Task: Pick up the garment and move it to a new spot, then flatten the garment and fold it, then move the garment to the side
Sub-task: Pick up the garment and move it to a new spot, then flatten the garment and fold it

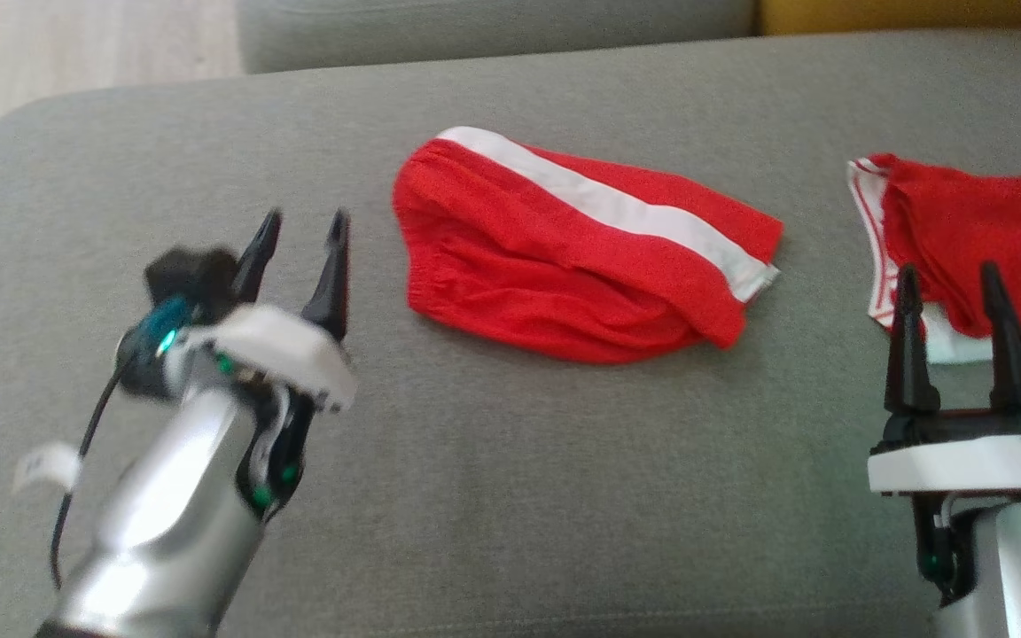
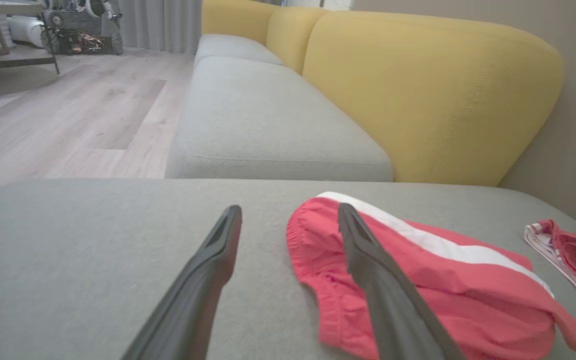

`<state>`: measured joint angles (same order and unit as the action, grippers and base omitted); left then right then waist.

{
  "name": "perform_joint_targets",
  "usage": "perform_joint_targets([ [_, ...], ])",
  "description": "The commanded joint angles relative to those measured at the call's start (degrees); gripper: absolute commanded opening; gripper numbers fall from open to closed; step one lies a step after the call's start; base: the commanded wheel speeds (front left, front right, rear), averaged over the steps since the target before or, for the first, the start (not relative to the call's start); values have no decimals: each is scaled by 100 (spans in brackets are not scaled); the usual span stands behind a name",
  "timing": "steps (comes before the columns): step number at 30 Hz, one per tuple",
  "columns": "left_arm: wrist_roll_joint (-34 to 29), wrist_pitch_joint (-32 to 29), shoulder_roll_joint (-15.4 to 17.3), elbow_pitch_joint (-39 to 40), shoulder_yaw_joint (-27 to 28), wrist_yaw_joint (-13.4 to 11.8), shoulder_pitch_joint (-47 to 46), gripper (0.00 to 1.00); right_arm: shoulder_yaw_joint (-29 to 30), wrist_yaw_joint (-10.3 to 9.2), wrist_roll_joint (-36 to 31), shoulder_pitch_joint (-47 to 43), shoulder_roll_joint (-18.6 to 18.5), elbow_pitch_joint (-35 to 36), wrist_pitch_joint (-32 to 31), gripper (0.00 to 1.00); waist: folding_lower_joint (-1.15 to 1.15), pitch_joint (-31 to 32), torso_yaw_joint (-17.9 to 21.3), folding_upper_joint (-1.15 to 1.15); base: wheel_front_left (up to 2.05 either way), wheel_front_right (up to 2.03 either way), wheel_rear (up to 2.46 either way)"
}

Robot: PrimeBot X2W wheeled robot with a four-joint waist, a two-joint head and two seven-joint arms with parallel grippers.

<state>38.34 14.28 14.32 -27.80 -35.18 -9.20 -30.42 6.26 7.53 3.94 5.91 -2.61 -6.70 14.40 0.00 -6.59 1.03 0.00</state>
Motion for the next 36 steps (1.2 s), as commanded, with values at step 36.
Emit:
perform_joint_targets([
  [36, -1462, 72, -1074, 1141, 2047, 730, 1678, 100, -2323, -4, 909, 2626, -849, -2704, -1874, 100, 0, -471, -1828, 0, 0, 0, 0],
])
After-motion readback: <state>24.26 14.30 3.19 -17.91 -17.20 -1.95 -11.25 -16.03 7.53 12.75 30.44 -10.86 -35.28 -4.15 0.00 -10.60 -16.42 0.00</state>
